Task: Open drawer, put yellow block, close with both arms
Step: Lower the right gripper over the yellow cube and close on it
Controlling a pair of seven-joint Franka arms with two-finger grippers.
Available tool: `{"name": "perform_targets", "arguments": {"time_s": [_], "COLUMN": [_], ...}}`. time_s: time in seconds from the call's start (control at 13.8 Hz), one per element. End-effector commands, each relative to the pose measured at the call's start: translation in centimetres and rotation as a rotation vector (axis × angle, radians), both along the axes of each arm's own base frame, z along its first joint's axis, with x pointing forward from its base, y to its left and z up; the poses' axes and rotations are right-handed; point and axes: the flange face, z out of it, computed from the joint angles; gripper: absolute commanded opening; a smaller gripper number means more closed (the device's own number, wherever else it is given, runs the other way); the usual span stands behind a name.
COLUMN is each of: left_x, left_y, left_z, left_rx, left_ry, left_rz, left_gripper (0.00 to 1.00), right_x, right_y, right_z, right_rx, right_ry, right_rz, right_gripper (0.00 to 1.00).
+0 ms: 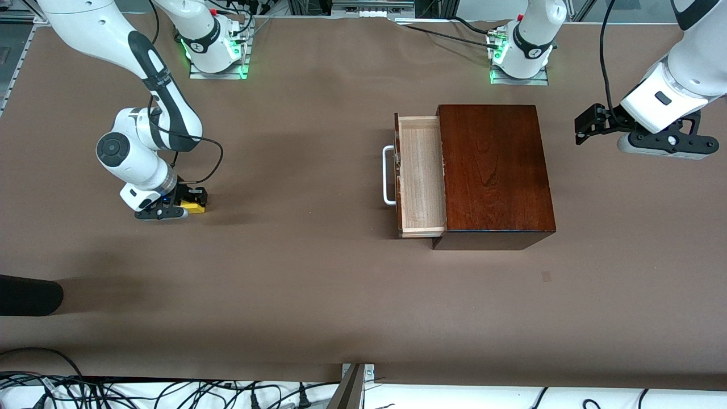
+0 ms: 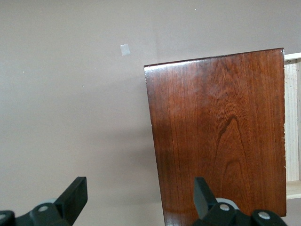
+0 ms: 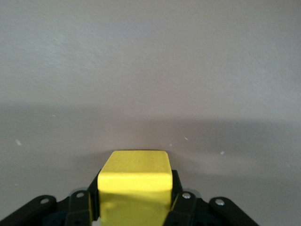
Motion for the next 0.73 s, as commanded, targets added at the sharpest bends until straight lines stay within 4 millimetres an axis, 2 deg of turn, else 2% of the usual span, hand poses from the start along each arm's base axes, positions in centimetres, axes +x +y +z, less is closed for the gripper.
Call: {"name": "perform_targets", "arguments": {"time_s": [0.0,0.15,0.22,0.29,0.51,0.65], "left_x": [0.4,0.4,0.7,1.0,1.6,1.5], "left_y": [0.0,-0.1,-0.1,-0.1,-0.6,-1.2], "left_z": [0.6,0.7,0.7,0.6,0.8,1.1], "left_rx": [-0.010,-0.011,-0.012,-0.013,-0.015,-0.009], "left_ry": [0.008,0.005,0.004,0.007,0.005,0.003], "left_rz": [-0.005,-0.007,-0.008,-0.005,-0.013,-0.022], "left_gripper": [1.00,1.00,1.00,1.00,1.00,1.00], "right_x": [0.3,0.1,0.2,-0.1,0.5,0.0], "right_y": [2.6,4.2,6.1,9.3,16.3,22.7], "right_z": [2.8,4.6,5.5,6.8,11.5,15.1], "right_rx": [0.024,0.029,0.039,0.056,0.084,0.104], "right_ry": [-0.007,0.015,0.007,0.005,0.045,0.052], "right_rz": [0.055,0.102,0.138,0.183,0.289,0.339], "right_gripper": [0.00,0.00,0.00,0.00,0.00,0.00]}}
